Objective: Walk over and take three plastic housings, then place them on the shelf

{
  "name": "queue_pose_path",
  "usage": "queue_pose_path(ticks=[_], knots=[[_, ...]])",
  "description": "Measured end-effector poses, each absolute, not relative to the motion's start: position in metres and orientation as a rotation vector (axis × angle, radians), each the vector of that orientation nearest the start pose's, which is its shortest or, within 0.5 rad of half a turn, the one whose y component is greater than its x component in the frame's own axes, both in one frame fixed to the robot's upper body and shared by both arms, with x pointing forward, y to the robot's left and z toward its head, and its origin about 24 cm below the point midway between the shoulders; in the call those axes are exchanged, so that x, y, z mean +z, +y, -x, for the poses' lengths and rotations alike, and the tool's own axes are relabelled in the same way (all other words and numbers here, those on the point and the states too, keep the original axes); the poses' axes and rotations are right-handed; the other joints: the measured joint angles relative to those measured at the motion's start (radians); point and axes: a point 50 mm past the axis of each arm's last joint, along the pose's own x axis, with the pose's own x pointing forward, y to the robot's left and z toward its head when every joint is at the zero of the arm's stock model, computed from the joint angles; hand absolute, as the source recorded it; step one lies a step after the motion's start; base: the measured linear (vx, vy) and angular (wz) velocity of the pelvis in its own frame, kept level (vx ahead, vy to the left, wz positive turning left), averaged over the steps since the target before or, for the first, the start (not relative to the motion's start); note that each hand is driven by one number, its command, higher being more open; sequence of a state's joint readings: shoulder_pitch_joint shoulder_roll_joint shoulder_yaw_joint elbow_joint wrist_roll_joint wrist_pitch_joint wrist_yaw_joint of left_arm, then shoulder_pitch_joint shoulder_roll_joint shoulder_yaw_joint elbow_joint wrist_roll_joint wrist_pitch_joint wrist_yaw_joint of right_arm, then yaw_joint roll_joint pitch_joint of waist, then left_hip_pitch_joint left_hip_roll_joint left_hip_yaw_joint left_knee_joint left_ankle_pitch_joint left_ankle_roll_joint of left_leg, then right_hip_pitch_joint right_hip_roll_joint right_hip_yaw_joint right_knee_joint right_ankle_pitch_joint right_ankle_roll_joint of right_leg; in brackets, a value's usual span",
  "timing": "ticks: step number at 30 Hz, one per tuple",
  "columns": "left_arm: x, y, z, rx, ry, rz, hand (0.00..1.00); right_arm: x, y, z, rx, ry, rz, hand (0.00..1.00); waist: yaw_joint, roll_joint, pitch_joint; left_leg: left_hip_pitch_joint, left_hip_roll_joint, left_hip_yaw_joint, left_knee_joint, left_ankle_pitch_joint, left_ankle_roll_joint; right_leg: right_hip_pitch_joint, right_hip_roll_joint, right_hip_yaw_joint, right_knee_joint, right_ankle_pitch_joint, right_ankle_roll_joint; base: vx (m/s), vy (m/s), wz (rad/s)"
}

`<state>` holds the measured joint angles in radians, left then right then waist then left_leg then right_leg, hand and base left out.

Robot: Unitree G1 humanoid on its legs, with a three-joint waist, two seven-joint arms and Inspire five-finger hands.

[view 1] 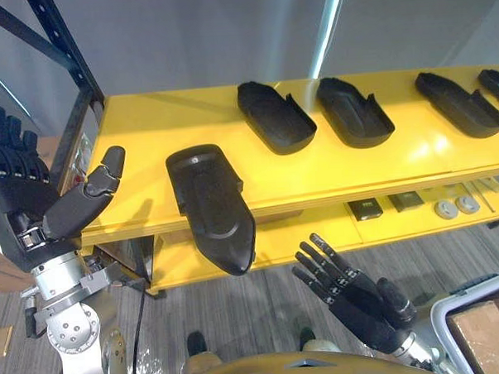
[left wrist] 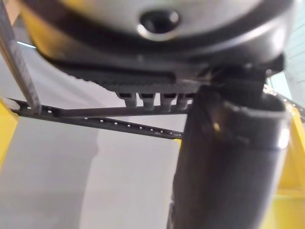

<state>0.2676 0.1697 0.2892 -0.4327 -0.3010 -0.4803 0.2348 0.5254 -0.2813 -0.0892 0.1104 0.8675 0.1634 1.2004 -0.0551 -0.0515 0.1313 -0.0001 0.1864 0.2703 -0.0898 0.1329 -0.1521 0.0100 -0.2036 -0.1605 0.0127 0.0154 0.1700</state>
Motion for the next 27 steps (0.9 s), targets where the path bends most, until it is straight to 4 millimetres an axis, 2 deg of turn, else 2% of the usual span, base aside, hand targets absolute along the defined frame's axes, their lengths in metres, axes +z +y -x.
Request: queue_pose_path(ticks=[3, 6, 9, 15, 18, 27], knots=[[0.145, 0.251, -0.168, 0.478, -0.731, 0.044, 1.0, -0.028, -0.191, -0.101, 0.812, 0.212, -0.883, 1.0, 0.001, -0.014, 0.013, -0.016, -0.001, -0.002, 0.001, 0.01, 0.005, -0.009, 0.0, 0.002, 0.002, 0.01, -0.005, 0.03, 0.002, 0.0], [0.146, 0.245, -0.171, 0.453, -0.732, 0.028, 1.0, -0.027, -0.181, -0.107, 0.866, 0.211, -0.895, 1.0, 0.005, -0.017, 0.015, -0.017, -0.002, -0.008, 0.002, 0.012, 0.004, -0.006, 0.001, -0.001, 0.003, 0.016, 0.0, 0.05, -0.01, 0.03], [0.146, 0.244, -0.173, 0.445, -0.729, 0.029, 1.0, -0.025, -0.177, -0.114, 0.894, 0.201, -0.892, 1.0, 0.008, -0.009, 0.022, -0.016, -0.002, -0.017, 0.003, 0.012, 0.003, 0.0, 0.002, -0.007, 0.002, 0.014, -0.003, 0.03, -0.012, 0.08], [0.147, 0.243, -0.173, 0.439, -0.731, 0.03, 1.0, -0.021, -0.179, -0.126, 0.944, 0.21, -0.847, 1.0, 0.034, 0.011, 0.056, -0.012, -0.002, -0.046, 0.0, 0.012, 0.004, 0.027, 0.003, -0.04, 0.004, -0.002, -0.015, -0.04, -0.004, 0.14], [0.147, 0.243, -0.173, 0.44, -0.731, 0.03, 1.0, -0.019, -0.177, -0.13, 0.951, 0.204, -0.841, 1.0, 0.052, 0.01, 0.058, -0.019, -0.001, -0.056, 0.0, 0.017, 0.005, 0.027, 0.004, -0.049, 0.004, -0.002, -0.015, -0.04, 0.0, 0.11], [0.147, 0.245, -0.172, 0.445, -0.731, 0.023, 1.0, -0.022, -0.164, -0.146, 0.986, 0.224, -0.865, 1.0, 0.075, 0.006, 0.061, -0.03, -0.002, -0.092, 0.0, 0.026, 0.004, 0.04, 0.006, -0.081, 0.004, -0.007, -0.018, 0.0, -0.006, 0.1]])
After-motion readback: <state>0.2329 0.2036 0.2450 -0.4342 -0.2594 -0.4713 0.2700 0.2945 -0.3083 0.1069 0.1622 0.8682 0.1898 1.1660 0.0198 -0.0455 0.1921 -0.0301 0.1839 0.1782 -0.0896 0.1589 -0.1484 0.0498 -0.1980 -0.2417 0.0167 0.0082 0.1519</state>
